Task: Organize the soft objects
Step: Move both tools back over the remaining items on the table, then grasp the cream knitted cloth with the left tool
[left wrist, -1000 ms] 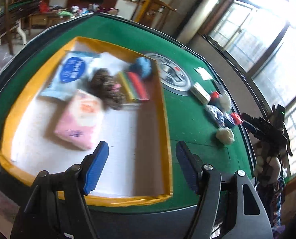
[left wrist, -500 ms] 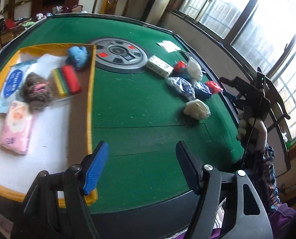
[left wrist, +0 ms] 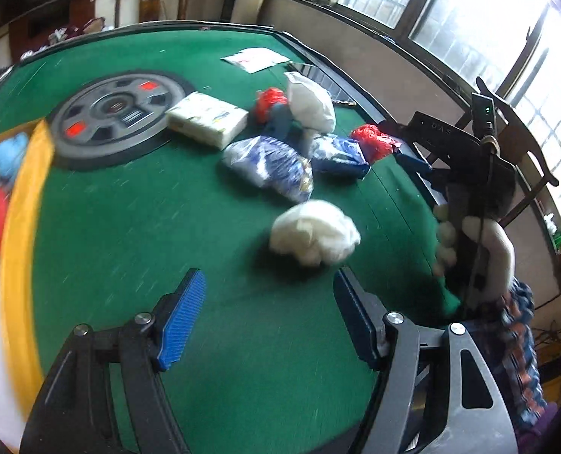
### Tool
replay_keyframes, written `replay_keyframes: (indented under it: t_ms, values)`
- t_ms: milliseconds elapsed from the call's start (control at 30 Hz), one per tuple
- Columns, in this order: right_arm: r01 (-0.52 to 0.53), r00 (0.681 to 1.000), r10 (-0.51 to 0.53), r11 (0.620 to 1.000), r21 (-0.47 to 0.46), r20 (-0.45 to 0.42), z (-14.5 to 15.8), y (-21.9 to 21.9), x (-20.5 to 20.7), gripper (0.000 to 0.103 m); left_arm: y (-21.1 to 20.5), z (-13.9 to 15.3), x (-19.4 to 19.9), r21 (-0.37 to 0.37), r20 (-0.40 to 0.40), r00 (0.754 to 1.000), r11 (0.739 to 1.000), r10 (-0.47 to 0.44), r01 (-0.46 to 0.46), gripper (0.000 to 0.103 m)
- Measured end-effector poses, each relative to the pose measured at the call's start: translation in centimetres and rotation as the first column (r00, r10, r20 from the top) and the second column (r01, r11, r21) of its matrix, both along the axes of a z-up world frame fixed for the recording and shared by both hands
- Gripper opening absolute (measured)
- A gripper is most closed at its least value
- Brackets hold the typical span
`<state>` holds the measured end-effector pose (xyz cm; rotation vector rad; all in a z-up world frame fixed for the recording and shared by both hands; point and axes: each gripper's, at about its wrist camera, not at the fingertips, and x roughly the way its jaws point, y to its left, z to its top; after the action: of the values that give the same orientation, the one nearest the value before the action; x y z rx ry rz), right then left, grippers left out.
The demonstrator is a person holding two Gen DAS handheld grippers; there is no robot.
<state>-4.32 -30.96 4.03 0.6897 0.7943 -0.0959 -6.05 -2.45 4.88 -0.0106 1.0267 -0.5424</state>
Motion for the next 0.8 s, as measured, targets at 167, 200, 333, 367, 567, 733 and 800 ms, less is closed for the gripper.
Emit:
replay_keyframes:
  t_ms: [167,200,333,367,567,733,800]
  values:
    - [0.011,1.0,-0.01,0.999,-0.041,0.017,0.5,-0.1,-0.8,0.065,-3.5,-1.3,2.1,0.028,0.023,0.999,0.999,-0.031,0.03,0.069]
    - [0.011,1.0,-0.01,0.999,-0.049,0.018,0.5,0.0,-0.8,0.065,-4.1,-1.5,2.4,0.039,0.03,0.999,0.999,-0.034,0.033,0.069]
    - [0.003,1.0,-0.002,0.998,-0.056,0.016,0.7,0.2,-0.8,0.065,-6.3,-2.2,3.3,0.057,0.064,0.996,0.997,-0.058,0.054,0.078]
    - [0.004,1.0,-0.003,0.998,-0.06,0.016,0.7,0.3,-0.8,0.065,-6.8,-2.3,3.5,0.065,0.079,0.995,0.996,-0.06,0.055,0.079]
    - [0.001,1.0,0.0,0.996,-0.088,0.014,0.8,0.7,-0.6,0.065,-9.0,-3.0,4.3,0.082,0.108,0.992,0.995,-0.066,0.058,0.079]
    - [-0.008,1.0,0.009,0.992,-0.126,0.009,1.0,1.2,-0.4,0.065,-10.3,-3.0,4.7,0.082,0.123,0.99,0.995,-0.065,0.055,0.068]
    - [-0.012,1.0,0.013,0.99,-0.143,0.008,1.1,1.5,-0.3,0.065,-10.2,-2.8,5.1,0.042,0.105,0.993,0.997,-0.061,0.057,0.032]
